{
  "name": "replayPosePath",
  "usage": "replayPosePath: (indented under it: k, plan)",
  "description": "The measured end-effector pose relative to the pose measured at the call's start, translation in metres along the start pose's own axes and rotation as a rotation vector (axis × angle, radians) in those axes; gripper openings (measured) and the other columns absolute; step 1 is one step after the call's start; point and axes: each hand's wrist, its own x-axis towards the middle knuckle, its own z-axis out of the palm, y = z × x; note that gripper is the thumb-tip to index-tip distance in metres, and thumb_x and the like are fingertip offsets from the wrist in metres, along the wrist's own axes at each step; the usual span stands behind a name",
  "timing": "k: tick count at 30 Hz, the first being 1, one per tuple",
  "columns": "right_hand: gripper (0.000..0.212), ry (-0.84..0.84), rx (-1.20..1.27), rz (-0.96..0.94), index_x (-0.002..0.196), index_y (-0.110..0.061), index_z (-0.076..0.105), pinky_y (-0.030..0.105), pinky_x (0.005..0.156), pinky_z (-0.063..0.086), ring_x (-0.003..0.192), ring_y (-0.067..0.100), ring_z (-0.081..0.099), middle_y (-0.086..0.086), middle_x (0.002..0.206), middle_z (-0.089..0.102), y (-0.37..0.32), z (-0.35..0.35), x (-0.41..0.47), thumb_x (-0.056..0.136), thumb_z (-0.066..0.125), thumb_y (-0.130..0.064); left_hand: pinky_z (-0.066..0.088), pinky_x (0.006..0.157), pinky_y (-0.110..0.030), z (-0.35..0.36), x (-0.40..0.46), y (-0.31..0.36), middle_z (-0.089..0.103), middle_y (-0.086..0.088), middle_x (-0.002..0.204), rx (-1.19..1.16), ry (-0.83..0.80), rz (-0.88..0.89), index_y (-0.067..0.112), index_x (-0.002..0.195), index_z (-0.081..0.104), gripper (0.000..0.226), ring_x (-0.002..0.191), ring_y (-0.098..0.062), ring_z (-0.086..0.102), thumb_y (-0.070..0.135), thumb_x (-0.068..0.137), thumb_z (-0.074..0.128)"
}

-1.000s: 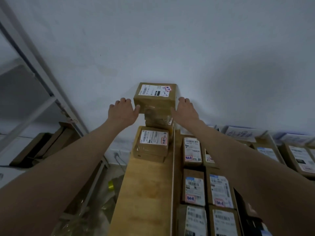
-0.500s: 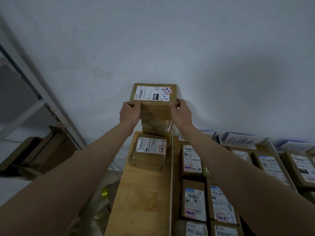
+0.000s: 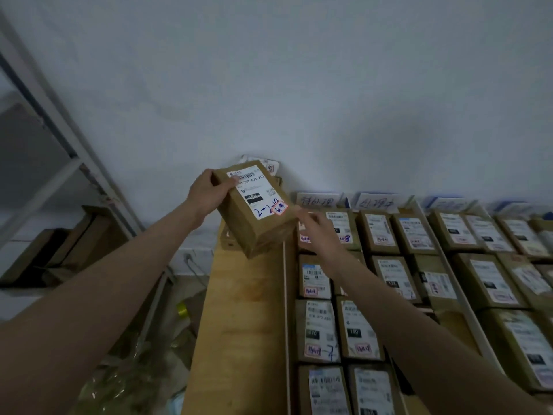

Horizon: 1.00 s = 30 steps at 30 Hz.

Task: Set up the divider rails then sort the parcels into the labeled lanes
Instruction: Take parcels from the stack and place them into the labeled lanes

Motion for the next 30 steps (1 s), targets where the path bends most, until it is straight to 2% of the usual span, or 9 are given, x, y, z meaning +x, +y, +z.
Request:
replayPosePath:
  k: [2, 4, 8, 12, 15, 18, 23, 27, 30]
  plan:
    - [0.056, -0.07, 0.003, 0.082, 0.128, -0.014, 0.049, 0.042, 0.096, 0.053, 0.106, 0.017, 0.063, 0.0, 0.119, 0.063, 0.006, -0.008, -0.015, 0.088, 0.067, -0.049, 0.051, 0.099, -0.038, -0.003, -0.022, -0.01, 0.062, 0.0, 0.124, -0.032, -0.117, -0.008, 0.016, 0.126, 0.055, 0.054, 0.111, -0.018, 0.061, 0.05, 0.087, 0.069]
    - [0.049, -0.182, -0.001, 0.167, 0.131, -0.014, 0.051, 0.047, 0.094, 0.055, 0.11, 0.024, 0.066, 0.005, 0.123, 0.066, 0.01, -0.013, -0.029, 0.092, 0.065, -0.04, 0.051, 0.099, -0.037, -0.002, -0.042, -0.019, 0.063, 0.001, 0.123, -0.044, -0.186, 0.002, 0.017, 0.126, 0.056, 0.051, 0.109, -0.016, 0.062, 0.049, 0.088, 0.069]
    - [0.034, -0.27, -0.079, 0.203, 0.127, -0.01, 0.059, 0.048, 0.094, 0.056, 0.112, 0.025, 0.065, 0.008, 0.124, 0.066, 0.021, -0.009, -0.06, 0.099, 0.057, -0.03, 0.051, 0.098, -0.034, -0.002, -0.08, -0.032, 0.061, 0.0, 0.128, -0.058, -0.195, 0.0, 0.018, 0.132, 0.053, 0.054, 0.112, -0.017, 0.061, 0.048, 0.089, 0.067]
    - [0.033, -0.19, -0.038, 0.254, 0.127, -0.007, 0.057, 0.049, 0.09, 0.057, 0.108, 0.027, 0.066, 0.01, 0.123, 0.064, 0.036, 0.001, -0.083, 0.102, 0.053, -0.028, 0.039, 0.091, -0.027, 0.002, -0.116, -0.032, 0.056, 0.003, 0.13, 0.006, -0.208, -0.019, 0.02, 0.14, 0.046, 0.053, 0.113, -0.014, 0.054, 0.051, 0.098, 0.051]
    - [0.03, -0.135, -0.023, 0.251, 0.123, -0.007, 0.058, 0.042, 0.078, 0.062, 0.102, 0.026, 0.068, 0.011, 0.119, 0.065, 0.046, 0.005, -0.103, 0.103, 0.051, -0.027, 0.033, 0.094, -0.026, 0.005, -0.146, -0.032, 0.048, -0.003, 0.143, 0.139, -0.2, 0.031, 0.014, 0.149, 0.038, 0.057, 0.133, -0.024, 0.046, 0.047, 0.103, 0.039]
    - [0.03, -0.015, -0.039, 0.233, 0.121, -0.007, 0.059, 0.036, 0.065, 0.061, 0.1, 0.026, 0.068, 0.012, 0.116, 0.068, 0.057, 0.004, -0.117, 0.103, 0.049, -0.029, 0.034, 0.111, -0.041, 0.0, -0.174, -0.044, 0.04, -0.008, 0.152, 0.402, -0.203, 0.103, 0.017, 0.151, 0.036, 0.061, 0.138, -0.03, 0.041, 0.054, 0.103, 0.031]
    - [0.032, 0.193, -0.133, 0.25, 0.115, -0.006, 0.059, 0.051, 0.092, 0.055, 0.104, 0.03, 0.063, 0.012, 0.112, 0.065, 0.074, -0.009, -0.14, 0.101, 0.05, -0.034, 0.042, 0.105, -0.043, -0.004, -0.206, -0.062, 0.051, -0.006, 0.145, 0.723, -0.315, 0.243, 0.021, 0.137, 0.053, 0.054, 0.126, -0.026, 0.051, 0.052, 0.099, 0.029]
    - [0.034, 0.355, -0.269, 0.2, 0.11, 0.0, 0.06, 0.041, 0.085, 0.056, 0.094, 0.025, 0.063, 0.011, 0.104, 0.064, 0.093, -0.031, -0.175, 0.101, 0.05, -0.031, 0.041, 0.103, -0.039, 0.011, -0.232, -0.067, 0.049, -0.004, 0.145, 0.962, -0.324, 0.384, 0.017, 0.142, 0.047, 0.053, 0.127, -0.024, 0.05, 0.048, 0.102, 0.033]
    - [0.033, 0.441, -0.309, 0.185, 0.109, -0.001, 0.06, 0.038, 0.082, 0.055, 0.09, 0.024, 0.06, 0.01, 0.102, 0.061, 0.11, -0.055, -0.204, 0.102, 0.047, -0.031, 0.042, 0.099, -0.042, 0.033, -0.255, -0.07, 0.053, -0.004, 0.137, 1.086, -0.349, 0.477, 0.018, 0.137, 0.051, 0.049, 0.12, -0.025, 0.054, 0.046, 0.103, 0.03]
